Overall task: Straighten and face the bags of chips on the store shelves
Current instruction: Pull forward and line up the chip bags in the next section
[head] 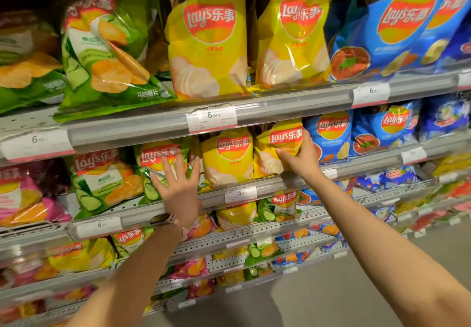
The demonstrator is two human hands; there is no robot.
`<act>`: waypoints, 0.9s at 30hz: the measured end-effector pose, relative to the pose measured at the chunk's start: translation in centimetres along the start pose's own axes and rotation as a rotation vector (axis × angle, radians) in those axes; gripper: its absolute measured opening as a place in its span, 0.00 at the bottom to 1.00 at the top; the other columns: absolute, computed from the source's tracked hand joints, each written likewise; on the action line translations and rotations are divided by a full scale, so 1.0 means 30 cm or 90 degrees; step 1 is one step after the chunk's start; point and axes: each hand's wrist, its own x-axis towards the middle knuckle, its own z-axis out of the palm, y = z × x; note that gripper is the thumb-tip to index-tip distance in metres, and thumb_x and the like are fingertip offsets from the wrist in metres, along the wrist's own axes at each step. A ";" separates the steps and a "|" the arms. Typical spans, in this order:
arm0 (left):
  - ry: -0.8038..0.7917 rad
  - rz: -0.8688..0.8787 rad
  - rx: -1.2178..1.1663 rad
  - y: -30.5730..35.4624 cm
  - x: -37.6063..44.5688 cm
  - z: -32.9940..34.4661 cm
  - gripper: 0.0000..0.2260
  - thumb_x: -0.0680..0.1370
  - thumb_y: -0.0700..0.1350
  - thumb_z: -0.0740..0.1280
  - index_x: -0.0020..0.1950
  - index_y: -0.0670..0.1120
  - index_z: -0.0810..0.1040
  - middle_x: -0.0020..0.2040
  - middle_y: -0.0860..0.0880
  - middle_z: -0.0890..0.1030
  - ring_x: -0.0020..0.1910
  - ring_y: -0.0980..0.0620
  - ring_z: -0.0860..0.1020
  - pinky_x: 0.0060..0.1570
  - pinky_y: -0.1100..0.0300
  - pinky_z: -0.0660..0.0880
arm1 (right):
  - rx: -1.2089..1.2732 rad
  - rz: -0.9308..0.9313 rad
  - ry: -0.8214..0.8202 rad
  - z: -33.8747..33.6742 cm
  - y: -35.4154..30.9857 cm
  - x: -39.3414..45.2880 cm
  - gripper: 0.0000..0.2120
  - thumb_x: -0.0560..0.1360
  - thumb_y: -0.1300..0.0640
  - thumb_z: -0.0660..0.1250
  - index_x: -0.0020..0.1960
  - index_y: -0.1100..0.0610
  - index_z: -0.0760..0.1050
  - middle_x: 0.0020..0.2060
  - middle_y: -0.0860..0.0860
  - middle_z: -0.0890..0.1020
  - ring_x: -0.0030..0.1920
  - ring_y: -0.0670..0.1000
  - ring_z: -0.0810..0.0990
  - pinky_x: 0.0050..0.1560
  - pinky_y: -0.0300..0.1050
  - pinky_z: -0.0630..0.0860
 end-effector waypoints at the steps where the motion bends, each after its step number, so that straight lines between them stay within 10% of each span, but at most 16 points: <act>1: 0.010 -0.003 0.005 0.002 0.002 -0.002 0.40 0.57 0.51 0.83 0.68 0.56 0.73 0.70 0.40 0.73 0.68 0.34 0.69 0.64 0.30 0.62 | 0.011 0.004 -0.003 0.000 0.005 0.003 0.39 0.66 0.51 0.77 0.70 0.60 0.62 0.61 0.59 0.74 0.61 0.57 0.74 0.62 0.53 0.72; 9: -0.005 -0.008 0.025 0.000 -0.003 0.024 0.44 0.54 0.50 0.84 0.68 0.56 0.73 0.71 0.40 0.71 0.69 0.33 0.67 0.61 0.31 0.67 | 0.022 0.014 0.079 0.006 0.028 -0.066 0.49 0.67 0.54 0.77 0.77 0.58 0.49 0.71 0.57 0.63 0.72 0.55 0.61 0.67 0.44 0.61; 14: 0.042 0.000 0.001 -0.008 0.002 0.013 0.27 0.69 0.39 0.75 0.66 0.54 0.76 0.69 0.39 0.73 0.67 0.32 0.70 0.56 0.31 0.72 | 0.026 -0.022 0.103 0.039 0.022 -0.133 0.45 0.69 0.60 0.74 0.77 0.53 0.50 0.68 0.57 0.62 0.68 0.56 0.66 0.66 0.48 0.67; 20: -0.106 0.014 -0.065 -0.011 -0.024 0.034 0.53 0.53 0.50 0.85 0.72 0.54 0.60 0.76 0.41 0.53 0.75 0.34 0.47 0.65 0.27 0.54 | -0.014 -0.010 0.131 0.095 0.016 -0.134 0.39 0.74 0.63 0.69 0.77 0.51 0.50 0.68 0.57 0.66 0.67 0.56 0.68 0.61 0.44 0.66; 27: -0.194 0.071 -0.116 -0.027 -0.014 -0.016 0.53 0.61 0.61 0.78 0.77 0.54 0.51 0.78 0.41 0.42 0.75 0.33 0.40 0.68 0.29 0.47 | -0.016 -0.045 0.149 0.117 0.052 -0.132 0.39 0.76 0.62 0.67 0.78 0.53 0.48 0.70 0.55 0.64 0.69 0.53 0.65 0.60 0.38 0.61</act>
